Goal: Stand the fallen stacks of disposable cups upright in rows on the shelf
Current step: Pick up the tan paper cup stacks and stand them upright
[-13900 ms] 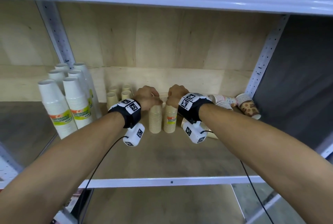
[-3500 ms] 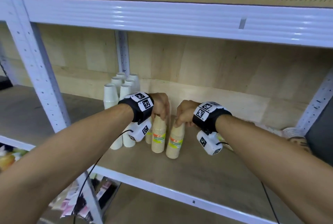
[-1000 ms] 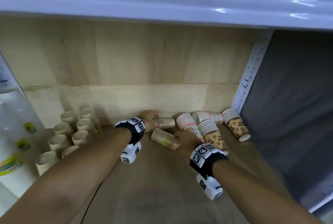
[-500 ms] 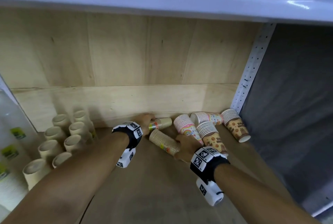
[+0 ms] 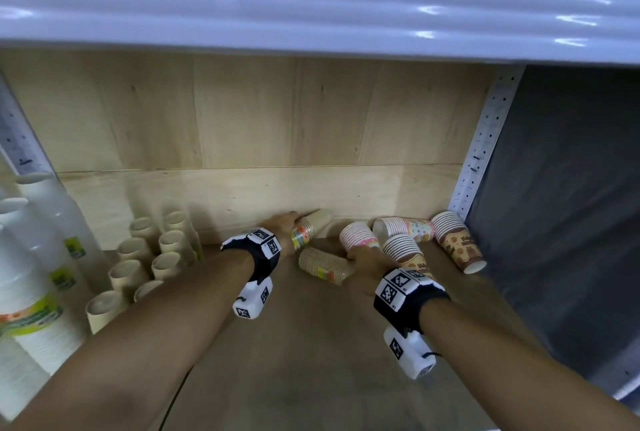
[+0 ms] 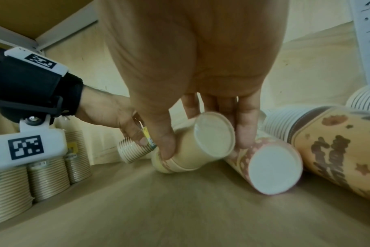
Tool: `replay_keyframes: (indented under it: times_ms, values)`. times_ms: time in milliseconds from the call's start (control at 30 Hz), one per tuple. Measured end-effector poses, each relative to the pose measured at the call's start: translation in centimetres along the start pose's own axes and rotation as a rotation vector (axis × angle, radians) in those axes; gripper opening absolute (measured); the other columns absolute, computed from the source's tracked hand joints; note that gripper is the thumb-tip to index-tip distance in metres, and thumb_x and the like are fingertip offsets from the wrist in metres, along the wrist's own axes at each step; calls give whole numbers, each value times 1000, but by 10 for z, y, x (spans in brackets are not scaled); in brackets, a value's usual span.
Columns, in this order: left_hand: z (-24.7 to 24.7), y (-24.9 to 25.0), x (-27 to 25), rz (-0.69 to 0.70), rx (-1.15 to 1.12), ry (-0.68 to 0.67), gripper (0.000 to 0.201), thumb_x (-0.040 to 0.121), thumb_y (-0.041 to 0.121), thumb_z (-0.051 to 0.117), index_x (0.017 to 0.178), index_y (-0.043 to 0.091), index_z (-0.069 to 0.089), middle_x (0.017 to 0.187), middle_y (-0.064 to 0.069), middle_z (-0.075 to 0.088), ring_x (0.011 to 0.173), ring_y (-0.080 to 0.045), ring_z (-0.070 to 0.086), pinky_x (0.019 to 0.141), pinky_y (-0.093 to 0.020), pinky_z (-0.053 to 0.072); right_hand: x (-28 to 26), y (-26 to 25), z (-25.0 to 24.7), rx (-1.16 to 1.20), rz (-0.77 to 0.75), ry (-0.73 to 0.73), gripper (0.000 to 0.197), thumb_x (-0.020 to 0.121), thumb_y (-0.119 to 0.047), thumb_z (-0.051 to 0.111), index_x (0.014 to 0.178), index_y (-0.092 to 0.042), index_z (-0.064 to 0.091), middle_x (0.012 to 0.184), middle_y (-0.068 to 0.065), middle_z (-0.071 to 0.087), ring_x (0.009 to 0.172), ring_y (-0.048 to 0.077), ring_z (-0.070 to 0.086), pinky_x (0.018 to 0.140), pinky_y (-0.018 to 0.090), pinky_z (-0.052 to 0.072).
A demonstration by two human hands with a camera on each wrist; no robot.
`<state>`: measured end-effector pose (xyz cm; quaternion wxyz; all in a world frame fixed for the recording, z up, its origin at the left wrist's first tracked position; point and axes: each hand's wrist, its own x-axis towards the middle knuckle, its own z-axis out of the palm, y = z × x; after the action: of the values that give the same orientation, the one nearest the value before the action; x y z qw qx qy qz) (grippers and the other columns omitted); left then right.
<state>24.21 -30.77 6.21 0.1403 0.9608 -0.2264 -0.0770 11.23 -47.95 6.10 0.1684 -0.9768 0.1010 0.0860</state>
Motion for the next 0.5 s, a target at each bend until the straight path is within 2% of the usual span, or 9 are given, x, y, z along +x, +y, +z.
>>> replay_keyframes:
  times_ms: [100,167,233,300,333,433,500]
  values:
    - [-7,4,-12,-24,-59,4,78,80,19,74,147,18,33,132,-9,57,115,-30,58,91,-36,50,-7,-6,-10,38,-17,47,48,84,-30,67,127,-14,54,129,16,53,120,29,51,102,34,43]
    - [-10,7,-22,-28,-98,24,73,79,20,75,141,16,38,126,-9,59,110,-30,60,90,-38,50,-11,-8,-18,38,-57,84,43,89,-27,64,126,-9,55,135,9,42,124,28,44,101,29,38]
    - [-11,10,-32,-37,-151,35,67,75,18,78,132,15,43,119,-8,61,105,-29,60,88,-38,51,-18,-13,-25,18,-53,106,40,87,-28,66,122,-9,58,120,2,39,122,28,44,101,30,37]
    - [-9,12,-43,-47,-202,39,63,72,16,80,123,15,44,113,-7,61,101,-29,61,83,-37,51,-23,-23,-32,-20,-67,149,35,84,-27,66,117,-16,63,115,1,53,120,26,49,110,38,32]
    - [-8,13,-48,-50,-233,41,64,70,15,81,121,15,43,112,-7,61,100,-28,61,83,-37,51,-24,-26,-34,-42,-63,164,34,83,-26,65,116,-19,64,115,1,59,118,25,53,109,42,33]
    - [-2,13,-62,-57,-333,41,69,68,9,82,123,16,41,112,-6,60,103,-29,60,89,-44,52,-25,-39,-37,-22,-55,137,36,73,-34,67,107,-25,59,107,0,61,100,24,58,97,43,43]
    - [3,13,-70,-63,-354,35,69,68,6,81,123,16,40,113,-6,59,104,-28,59,87,-42,52,-29,-44,-40,-58,-57,148,34,69,-38,67,97,-26,51,97,-2,57,89,22,56,86,40,45]
